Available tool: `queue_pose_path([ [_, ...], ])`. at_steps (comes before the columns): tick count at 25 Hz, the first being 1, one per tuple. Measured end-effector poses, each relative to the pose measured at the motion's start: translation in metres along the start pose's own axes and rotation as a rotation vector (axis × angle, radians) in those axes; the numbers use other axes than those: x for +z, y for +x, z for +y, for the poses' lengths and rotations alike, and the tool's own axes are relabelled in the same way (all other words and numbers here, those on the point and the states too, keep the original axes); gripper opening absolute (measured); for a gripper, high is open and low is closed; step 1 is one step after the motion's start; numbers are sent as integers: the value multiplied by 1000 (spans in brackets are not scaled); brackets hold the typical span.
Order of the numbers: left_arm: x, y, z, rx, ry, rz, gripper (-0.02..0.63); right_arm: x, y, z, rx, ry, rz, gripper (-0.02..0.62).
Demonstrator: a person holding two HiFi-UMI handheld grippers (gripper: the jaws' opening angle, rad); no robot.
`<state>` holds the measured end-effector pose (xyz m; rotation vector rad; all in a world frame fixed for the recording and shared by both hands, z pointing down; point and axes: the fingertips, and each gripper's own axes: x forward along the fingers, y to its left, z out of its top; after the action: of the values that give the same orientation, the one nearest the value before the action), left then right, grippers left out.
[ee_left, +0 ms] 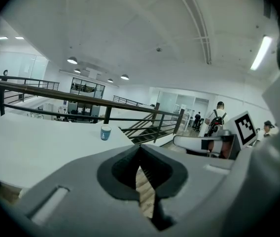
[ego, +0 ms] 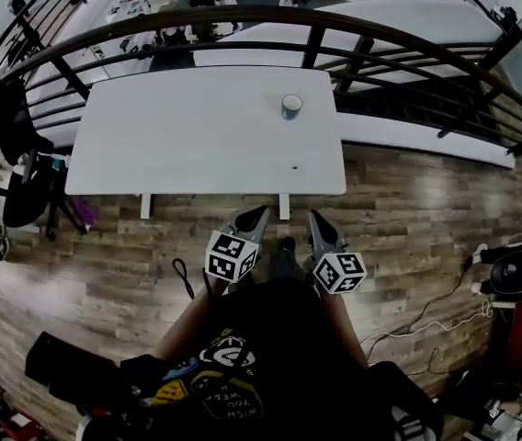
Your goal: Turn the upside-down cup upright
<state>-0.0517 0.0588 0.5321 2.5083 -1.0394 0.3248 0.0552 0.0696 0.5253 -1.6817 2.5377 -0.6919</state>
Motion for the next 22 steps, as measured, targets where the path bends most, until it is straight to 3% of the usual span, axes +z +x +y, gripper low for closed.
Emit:
queue_pose_path([
  [8,2,-17,-27,-27,31,-20,5,-7,-29,24,20,-36,21,2],
  [13,-9,-24,-48,-51,69,-5,5,-22,-45,26,18,-6,26,2],
  [22,-8,-28,-48,-54,84,-13,5,-15,-47,30,18,-22,2,2],
])
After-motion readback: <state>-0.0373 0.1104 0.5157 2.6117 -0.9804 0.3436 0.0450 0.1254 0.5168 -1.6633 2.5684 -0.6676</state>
